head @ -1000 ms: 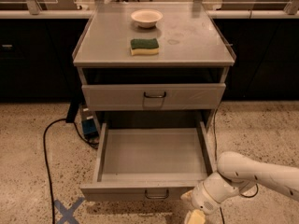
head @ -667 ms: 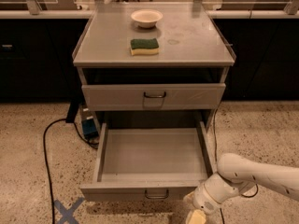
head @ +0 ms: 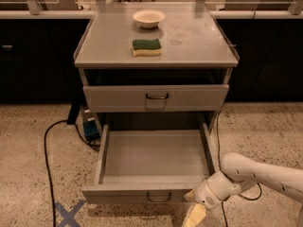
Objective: Close middle drawer
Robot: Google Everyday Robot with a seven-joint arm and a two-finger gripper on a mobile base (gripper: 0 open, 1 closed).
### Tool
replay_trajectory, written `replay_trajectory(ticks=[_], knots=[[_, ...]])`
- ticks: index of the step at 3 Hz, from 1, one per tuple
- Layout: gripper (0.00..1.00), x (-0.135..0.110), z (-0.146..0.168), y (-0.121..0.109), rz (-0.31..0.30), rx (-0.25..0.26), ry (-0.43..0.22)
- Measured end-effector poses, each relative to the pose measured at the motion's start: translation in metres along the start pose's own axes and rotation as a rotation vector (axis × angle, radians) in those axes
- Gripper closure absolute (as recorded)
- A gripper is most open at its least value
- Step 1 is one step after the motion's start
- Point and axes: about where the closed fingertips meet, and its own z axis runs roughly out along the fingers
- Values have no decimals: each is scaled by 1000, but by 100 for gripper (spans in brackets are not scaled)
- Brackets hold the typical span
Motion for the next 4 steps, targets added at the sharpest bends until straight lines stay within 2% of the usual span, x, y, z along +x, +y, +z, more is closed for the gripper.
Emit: replay_trajectory(ticks=[1,2,4], knots=[[0,0,0,0,0,0,0],[0,-14,-2,-7,-29,25,-15],[0,-107,0,-48,-190,56,-48]])
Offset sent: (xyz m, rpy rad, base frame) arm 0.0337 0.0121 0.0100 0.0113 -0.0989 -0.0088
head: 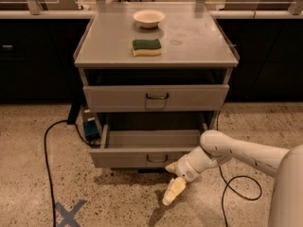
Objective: Close middle drawer
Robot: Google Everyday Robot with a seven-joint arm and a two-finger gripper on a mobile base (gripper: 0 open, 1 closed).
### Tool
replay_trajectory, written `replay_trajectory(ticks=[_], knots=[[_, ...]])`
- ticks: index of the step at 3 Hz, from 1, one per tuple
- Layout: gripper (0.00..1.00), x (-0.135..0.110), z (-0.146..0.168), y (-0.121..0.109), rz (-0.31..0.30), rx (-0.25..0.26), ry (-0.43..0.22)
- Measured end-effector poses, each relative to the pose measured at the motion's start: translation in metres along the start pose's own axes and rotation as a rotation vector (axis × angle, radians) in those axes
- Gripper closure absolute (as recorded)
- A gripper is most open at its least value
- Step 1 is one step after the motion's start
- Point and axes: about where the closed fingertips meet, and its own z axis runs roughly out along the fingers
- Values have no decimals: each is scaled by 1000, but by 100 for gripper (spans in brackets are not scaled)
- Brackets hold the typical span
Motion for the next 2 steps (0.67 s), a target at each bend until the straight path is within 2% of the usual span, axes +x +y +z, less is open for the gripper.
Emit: replay_trajectory(ticks=[1,2], knots=[[0,0,0,0,0,0,0],[0,0,-6,-10,7,23,-13]])
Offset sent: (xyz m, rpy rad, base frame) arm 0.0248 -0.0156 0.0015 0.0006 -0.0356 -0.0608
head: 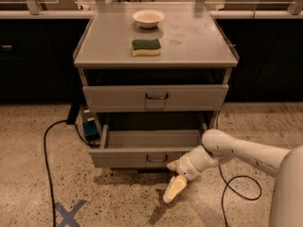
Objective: Close middle drawer
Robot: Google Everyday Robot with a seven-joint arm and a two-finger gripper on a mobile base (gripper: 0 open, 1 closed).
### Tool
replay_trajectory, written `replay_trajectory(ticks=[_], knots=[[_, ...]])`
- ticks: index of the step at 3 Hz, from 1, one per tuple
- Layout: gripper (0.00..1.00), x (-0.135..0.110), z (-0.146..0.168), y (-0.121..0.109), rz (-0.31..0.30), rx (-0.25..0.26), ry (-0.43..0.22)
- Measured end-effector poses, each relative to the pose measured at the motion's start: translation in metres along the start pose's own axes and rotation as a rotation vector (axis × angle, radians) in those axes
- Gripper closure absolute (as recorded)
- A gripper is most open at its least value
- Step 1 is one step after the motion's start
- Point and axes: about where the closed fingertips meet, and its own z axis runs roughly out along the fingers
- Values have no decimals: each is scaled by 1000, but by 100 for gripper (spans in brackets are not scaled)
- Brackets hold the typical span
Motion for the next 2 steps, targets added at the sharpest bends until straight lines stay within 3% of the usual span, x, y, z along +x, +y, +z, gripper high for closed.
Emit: replay_trajectory(ticks=[1,2], knots=[[0,-1,-10,-23,30,2,-90],[0,-29,-16,-63,19,-5,-185]])
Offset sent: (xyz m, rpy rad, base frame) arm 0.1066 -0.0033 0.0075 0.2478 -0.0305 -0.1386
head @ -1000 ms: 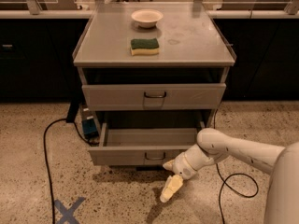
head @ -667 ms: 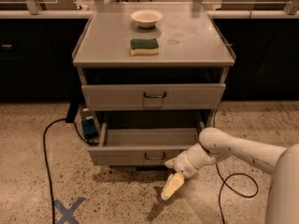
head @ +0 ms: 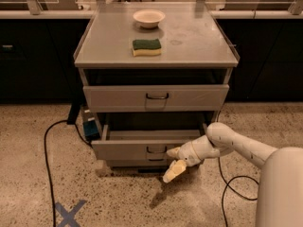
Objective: Close middle drawer
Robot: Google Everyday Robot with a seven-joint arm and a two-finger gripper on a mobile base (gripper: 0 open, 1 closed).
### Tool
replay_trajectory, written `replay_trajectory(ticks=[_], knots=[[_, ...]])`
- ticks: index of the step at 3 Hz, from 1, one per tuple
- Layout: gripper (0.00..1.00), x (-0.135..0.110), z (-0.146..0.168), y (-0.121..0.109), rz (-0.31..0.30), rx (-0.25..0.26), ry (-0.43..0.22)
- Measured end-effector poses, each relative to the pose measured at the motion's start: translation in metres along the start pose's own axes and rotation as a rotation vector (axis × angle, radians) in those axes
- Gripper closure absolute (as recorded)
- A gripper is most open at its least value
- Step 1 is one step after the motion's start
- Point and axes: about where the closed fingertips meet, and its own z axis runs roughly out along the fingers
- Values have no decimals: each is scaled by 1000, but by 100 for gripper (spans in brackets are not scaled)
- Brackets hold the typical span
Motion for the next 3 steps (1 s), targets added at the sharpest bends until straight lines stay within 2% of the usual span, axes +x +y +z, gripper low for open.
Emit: replay_trajectory(ticks=[1,2,3], knots=[[0,0,0,0,0,0,0],[0,0,-10,-13,25,71,0],[0,-11,-15,-35,37,137,2]])
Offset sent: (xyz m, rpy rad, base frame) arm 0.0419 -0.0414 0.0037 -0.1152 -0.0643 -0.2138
